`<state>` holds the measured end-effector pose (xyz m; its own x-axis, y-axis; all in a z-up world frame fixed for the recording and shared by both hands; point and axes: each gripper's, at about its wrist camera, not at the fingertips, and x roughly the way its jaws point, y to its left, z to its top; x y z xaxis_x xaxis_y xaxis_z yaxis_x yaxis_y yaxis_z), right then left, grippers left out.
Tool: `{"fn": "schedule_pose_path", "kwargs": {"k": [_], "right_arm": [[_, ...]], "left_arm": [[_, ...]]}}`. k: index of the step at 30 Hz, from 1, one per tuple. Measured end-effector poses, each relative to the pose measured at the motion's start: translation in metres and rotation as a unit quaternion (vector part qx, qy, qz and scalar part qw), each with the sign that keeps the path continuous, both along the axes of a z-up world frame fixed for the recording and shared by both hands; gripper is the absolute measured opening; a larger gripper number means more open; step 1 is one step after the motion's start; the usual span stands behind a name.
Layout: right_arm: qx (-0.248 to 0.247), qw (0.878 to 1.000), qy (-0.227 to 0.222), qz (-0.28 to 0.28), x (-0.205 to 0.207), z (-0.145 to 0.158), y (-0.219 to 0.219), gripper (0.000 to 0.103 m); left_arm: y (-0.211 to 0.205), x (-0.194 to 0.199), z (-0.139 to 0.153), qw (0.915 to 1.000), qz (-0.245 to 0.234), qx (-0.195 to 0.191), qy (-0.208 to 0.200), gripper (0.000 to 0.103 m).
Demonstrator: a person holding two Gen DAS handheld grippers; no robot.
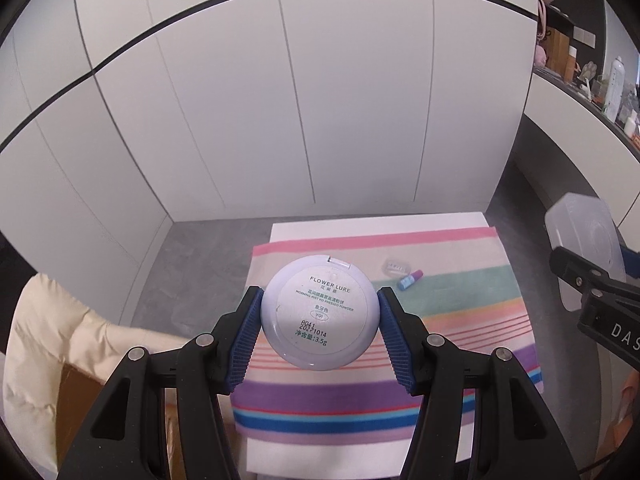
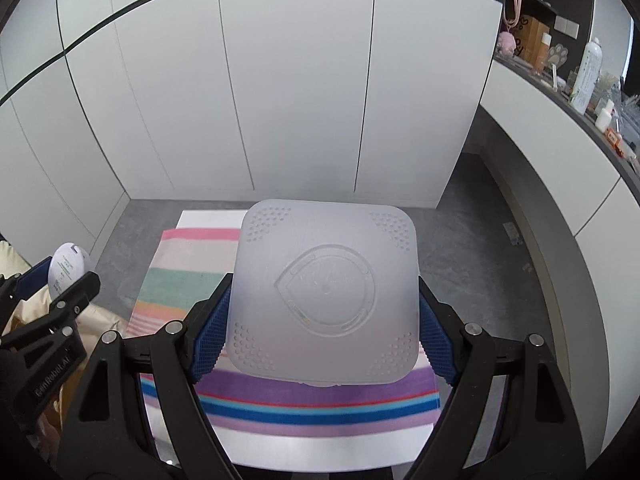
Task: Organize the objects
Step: 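Lift the compact and clear plastic box and carry both to the cardboard box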
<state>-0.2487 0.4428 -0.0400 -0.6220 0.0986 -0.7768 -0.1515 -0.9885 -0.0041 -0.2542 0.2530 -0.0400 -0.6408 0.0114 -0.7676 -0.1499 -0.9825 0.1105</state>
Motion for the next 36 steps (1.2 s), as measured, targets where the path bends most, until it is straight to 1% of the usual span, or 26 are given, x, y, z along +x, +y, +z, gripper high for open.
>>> {"fn": "schedule_pose_path", "kwargs": {"k": [7,12,16,18,20,25,30,36], "right_arm": [[-0.001,1.0,-0.014,0.0,0.03,-0.008,0.002,0.084],[0.003,1.0,-0.024,0.009,0.056,-0.016,-0.001,0.084],[-0.002,0.999,-0.031,0.012,0.082,-0.022,-0.002,0.084],[-0.011,0.999,-0.034,0.01,0.097,-0.026,-0.001,0.084],[-0.021,0.999,-0.035,0.007,0.114,-0.031,-0.001,0.084],[-0.031,0.998,-0.046,-0.006,0.142,-0.042,0.001,0.084],[-0.031,0.998,-0.051,-0.01,0.151,-0.047,0.002,0.084],[-0.031,0.998,-0.059,-0.008,0.146,-0.049,-0.006,0.084]], "left_arm": [[-0.027,0.028,-0.001,0.9999,0.016,-0.001,-0.004,0.059],[-0.046,0.047,-0.005,0.9996,0.022,0.001,-0.015,0.059],[-0.062,0.063,-0.013,0.9994,0.025,0.01,-0.023,0.059],[-0.068,0.071,-0.018,0.9994,0.026,0.006,-0.023,0.059],[-0.077,0.079,-0.026,0.9991,0.028,0.001,-0.033,0.059],[-0.094,0.094,-0.037,0.9981,0.035,0.012,-0.049,0.059],[-0.102,0.101,-0.042,0.9982,0.038,0.012,-0.045,0.059],[-0.117,0.104,-0.044,0.9979,0.047,0.019,-0.041,0.059]]}}
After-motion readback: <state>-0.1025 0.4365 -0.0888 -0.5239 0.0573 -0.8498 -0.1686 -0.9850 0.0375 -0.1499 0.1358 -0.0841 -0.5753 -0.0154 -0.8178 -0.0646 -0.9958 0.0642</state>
